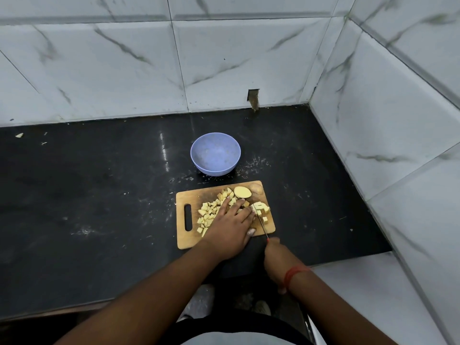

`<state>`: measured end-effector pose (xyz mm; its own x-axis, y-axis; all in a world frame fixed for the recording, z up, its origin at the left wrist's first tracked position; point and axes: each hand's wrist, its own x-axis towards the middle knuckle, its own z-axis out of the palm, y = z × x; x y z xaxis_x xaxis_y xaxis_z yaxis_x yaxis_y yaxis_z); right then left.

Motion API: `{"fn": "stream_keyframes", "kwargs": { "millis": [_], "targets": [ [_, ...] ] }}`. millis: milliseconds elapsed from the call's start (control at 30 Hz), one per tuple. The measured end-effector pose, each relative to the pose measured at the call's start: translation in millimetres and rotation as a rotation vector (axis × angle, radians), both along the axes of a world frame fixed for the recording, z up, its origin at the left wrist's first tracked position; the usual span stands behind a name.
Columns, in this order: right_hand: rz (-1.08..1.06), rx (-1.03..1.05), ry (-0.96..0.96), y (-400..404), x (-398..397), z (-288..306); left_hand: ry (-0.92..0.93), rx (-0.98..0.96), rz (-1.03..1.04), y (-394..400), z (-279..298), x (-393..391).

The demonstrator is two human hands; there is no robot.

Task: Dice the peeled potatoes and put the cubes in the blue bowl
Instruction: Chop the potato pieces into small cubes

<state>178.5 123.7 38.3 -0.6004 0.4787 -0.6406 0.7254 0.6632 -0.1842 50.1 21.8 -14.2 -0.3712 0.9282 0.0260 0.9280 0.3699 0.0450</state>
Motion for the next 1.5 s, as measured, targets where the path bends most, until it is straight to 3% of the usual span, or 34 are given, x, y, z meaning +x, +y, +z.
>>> {"fn": "stream_keyframes", "kwargs": {
  "millis": [167, 333, 400, 567, 733, 1033, 1233, 1500],
  "targets": [
    [-0.048, -0.192, 0.024, 13, 34, -2, 0.000, -0.017, 0.005, 3, -1, 1],
    [-0.502, -0.644, 0.355, 24, 48, 24, 0.023, 0.080, -0.067, 15, 2, 7],
    [-0.597, -0.735, 0.448, 27, 47, 34, 0.027, 0.082, -0.164, 28, 4, 14],
    [-0.642, -0.763, 0.525, 41, 37, 37, 0.069, -0.149, -0.206, 48, 3, 18],
    [-0.625, -0.789, 0.540, 50, 43, 35, 0.124, -0.189, -0.168, 28, 0, 12],
    [-0.581, -0.753, 0.583, 66, 35, 35, 0.078, -0.085, 0.009, 59, 23, -5],
    [-0.570, -0.753, 0.575, 74, 35, 35, 0.179, -0.193, -0.179, 59, 19, -13],
    [-0.571, -0.741, 0.548, 79, 45, 28, 0.192, -0.058, -0.161, 38, 17, -23]
  ]
}}
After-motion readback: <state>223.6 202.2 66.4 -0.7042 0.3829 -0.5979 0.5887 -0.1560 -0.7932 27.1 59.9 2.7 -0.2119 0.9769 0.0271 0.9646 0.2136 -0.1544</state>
